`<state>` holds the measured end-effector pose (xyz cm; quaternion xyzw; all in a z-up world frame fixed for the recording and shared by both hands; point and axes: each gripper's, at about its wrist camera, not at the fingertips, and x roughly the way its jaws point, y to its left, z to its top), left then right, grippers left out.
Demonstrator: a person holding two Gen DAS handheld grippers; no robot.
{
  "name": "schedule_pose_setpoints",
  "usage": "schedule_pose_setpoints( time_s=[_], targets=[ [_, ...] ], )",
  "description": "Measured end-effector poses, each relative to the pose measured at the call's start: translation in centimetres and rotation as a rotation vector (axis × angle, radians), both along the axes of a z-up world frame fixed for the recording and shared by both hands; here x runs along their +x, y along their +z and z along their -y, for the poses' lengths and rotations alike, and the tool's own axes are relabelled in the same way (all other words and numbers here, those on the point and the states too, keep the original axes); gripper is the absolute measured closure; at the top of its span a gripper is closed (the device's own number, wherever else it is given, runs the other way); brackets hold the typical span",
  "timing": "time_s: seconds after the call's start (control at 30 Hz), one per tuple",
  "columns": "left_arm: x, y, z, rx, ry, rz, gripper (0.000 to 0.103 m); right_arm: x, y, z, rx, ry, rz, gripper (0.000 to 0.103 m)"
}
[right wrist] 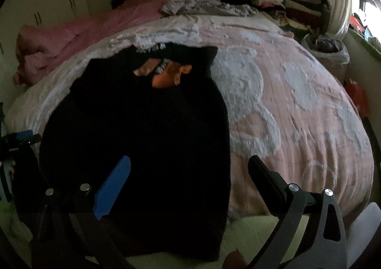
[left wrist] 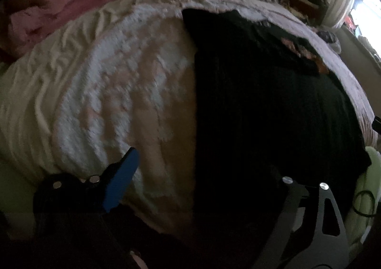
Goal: Fold small clothes
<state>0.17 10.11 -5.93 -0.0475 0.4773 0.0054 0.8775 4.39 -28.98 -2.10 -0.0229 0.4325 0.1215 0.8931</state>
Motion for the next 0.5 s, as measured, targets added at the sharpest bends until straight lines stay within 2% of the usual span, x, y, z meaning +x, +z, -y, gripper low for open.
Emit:
schedule_pose_setpoints(
  time_s=[0.1,0.5],
  targets=[
    [-0.1,-1.0,0.2,-0.018,-0.008,-0.032,0.03,-0.2,-1.3,0.6,-0.005,0.0,-0.043,0.005],
    [-1.1,-2.2,0.7,-0.014,-0.025,-0.075,0.033,-0.4,-4.1,2.2,0.021,-0.012,-0.136,0.007]
  ],
)
